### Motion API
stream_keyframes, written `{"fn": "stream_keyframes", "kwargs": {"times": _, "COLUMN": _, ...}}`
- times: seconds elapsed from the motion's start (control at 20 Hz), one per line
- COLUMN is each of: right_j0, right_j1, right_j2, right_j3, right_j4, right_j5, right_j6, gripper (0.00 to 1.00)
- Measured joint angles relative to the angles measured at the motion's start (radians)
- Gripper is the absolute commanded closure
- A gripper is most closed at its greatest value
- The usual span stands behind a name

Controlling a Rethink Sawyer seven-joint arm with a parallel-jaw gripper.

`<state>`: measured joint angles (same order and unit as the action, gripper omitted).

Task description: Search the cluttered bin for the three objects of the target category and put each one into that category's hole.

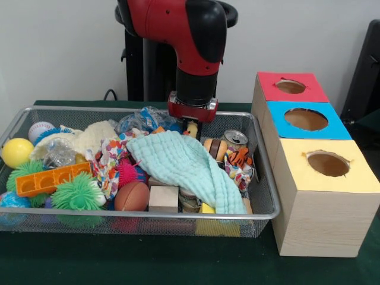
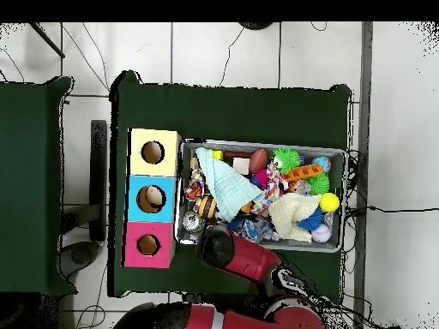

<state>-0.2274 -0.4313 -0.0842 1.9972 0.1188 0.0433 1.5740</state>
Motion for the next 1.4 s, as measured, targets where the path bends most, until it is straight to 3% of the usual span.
{"fn": "stream_keyframes", "kwargs": {"times": 0.4, "right_j0": 0.005, "right_j1": -0.048, "right_j2": 0.002, "right_j3": 0.032, "right_j4": 0.0, "right_j5": 0.0, "right_j6": 0.0, "gripper": 1.0}}
{"fn": "stream_keyframes", "kwargs": {"times": 0.55, "right_j0": 0.005, "right_j1": -0.11, "right_j2": 0.003, "right_j3": 0.069, "right_j4": 0.0, "right_j5": 0.001, "right_j6": 0.0, "gripper": 1.0}}
{"fn": "stream_keyframes", "kwargs": {"times": 0.75, "right_j0": 0.013, "right_j1": -0.256, "right_j2": 0.003, "right_j3": 0.131, "right_j4": -0.001, "right_j5": 0.018, "right_j6": 0.0, "gripper": 1.0}}
{"fn": "stream_keyframes", "kwargs": {"times": 1.05, "right_j0": 0.034, "right_j1": -0.404, "right_j2": 0.002, "right_j3": 0.157, "right_j4": 0.008, "right_j5": 0.065, "right_j6": 0.0, "gripper": 1.0}}
{"fn": "stream_keyframes", "kwargs": {"times": 1.4, "right_j0": 0.089, "right_j1": -0.484, "right_j2": 0.002, "right_j3": 0.173, "right_j4": 0.055, "right_j5": 0.077, "right_j6": 0.002, "gripper": 1.0}}
